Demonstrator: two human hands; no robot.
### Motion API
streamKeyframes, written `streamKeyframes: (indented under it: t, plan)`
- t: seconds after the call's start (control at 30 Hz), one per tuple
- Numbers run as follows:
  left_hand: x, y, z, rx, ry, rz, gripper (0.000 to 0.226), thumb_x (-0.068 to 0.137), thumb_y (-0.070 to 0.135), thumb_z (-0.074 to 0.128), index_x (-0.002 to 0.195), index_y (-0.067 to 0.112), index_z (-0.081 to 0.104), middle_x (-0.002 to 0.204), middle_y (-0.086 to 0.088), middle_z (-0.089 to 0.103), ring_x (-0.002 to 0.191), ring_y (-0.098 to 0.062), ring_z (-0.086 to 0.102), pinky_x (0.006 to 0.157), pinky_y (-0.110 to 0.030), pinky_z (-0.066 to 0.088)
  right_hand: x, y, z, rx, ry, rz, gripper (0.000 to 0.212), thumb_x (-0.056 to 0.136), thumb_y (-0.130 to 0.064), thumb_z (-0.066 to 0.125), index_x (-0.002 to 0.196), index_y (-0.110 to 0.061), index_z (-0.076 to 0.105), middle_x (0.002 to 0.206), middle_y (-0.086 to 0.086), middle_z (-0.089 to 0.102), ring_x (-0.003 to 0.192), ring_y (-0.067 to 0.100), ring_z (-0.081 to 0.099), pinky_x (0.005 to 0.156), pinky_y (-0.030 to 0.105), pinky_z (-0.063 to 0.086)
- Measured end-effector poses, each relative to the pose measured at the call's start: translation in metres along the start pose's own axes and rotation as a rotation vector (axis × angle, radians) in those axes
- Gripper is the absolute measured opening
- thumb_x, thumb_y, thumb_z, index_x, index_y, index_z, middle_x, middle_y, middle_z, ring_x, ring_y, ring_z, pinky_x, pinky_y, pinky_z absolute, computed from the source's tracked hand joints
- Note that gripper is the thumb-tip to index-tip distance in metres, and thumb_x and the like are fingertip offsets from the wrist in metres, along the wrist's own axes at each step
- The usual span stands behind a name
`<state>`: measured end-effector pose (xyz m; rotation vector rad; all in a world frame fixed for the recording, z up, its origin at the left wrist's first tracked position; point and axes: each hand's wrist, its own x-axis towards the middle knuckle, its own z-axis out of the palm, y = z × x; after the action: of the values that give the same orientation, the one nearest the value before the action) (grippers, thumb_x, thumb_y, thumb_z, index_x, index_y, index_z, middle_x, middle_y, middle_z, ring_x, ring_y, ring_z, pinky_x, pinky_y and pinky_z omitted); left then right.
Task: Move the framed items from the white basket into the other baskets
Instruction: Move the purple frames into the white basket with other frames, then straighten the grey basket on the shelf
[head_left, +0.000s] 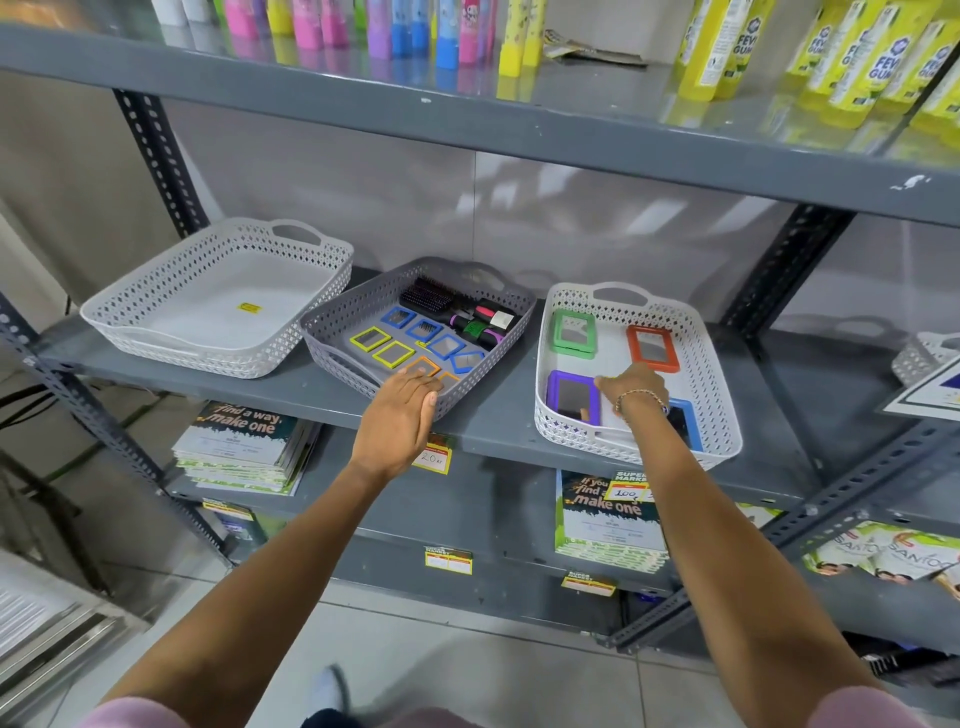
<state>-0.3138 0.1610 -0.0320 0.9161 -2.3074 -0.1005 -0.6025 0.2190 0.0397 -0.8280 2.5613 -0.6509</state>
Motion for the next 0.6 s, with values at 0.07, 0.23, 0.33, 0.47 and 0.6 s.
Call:
streamKeyframes:
  t: [0.07, 0.23, 0.33, 0.47, 0.6]
  plan:
    - [0.002, -0.006, -0.010, -0.028, -0.021, 0.025, 0.049, 0.102, 0.028, 0.022, 0.122, 0.003, 0.060, 0.123, -0.014, 0.063, 0.124, -0.027, 0.050, 0.114, -0.035, 0.026, -0.006, -0.014, -0.002, 0.036, 0.101, -0.076, 0.019, 0.087, -0.025, 0.060, 0.077, -0.008, 0.060, 0.074, 0.010, 0.060, 0.078, 0.028, 0.060, 0.066, 0.027, 0.047]
    - [0.018, -0.050, -0.048, -0.118, 0.118, -0.134, 0.045, 0.101, 0.024, 0.026, 0.127, 0.002, 0.055, 0.131, -0.015, 0.057, 0.130, -0.025, 0.043, 0.116, -0.031, 0.019, -0.038, -0.070, 0.019, 0.225, 0.294, -0.366, 0.026, 0.086, -0.007, 0.052, 0.068, -0.010, 0.071, 0.063, 0.000, 0.056, 0.062, 0.019, 0.050, 0.062, 0.020, 0.040]
    - [0.024, -0.081, -0.064, -0.151, 0.179, -0.306, 0.046, 0.100, 0.023, 0.027, 0.128, -0.001, 0.054, 0.133, -0.020, 0.055, 0.129, -0.028, 0.044, 0.115, -0.034, 0.022, -0.055, -0.092, 0.044, 0.290, 0.244, -0.432, 0.025, 0.083, -0.005, 0.051, 0.077, -0.008, 0.075, 0.067, 0.006, 0.066, 0.065, 0.022, 0.059, 0.065, 0.022, 0.048]
    - [0.021, -0.118, -0.068, -0.043, 0.001, -0.226, 0.047, 0.100, 0.025, 0.027, 0.125, -0.002, 0.056, 0.130, -0.019, 0.057, 0.129, -0.030, 0.044, 0.116, -0.031, 0.018, -0.060, -0.104, 0.076, 0.288, 0.150, -0.437, 0.024, 0.082, -0.001, 0.053, 0.081, -0.005, 0.076, 0.090, 0.012, 0.077, 0.087, 0.026, 0.069, 0.077, 0.024, 0.050]
    - [0.014, -0.139, -0.067, 0.023, -0.154, -0.127, 0.056, 0.098, 0.032, 0.022, 0.122, -0.004, 0.057, 0.127, -0.019, 0.060, 0.128, -0.031, 0.046, 0.114, -0.044, 0.027, -0.054, -0.111, 0.091, 0.222, 0.097, -0.418, 0.025, 0.083, 0.000, 0.051, 0.081, -0.003, 0.076, 0.092, 0.014, 0.076, 0.090, 0.028, 0.069, 0.084, 0.027, 0.054]
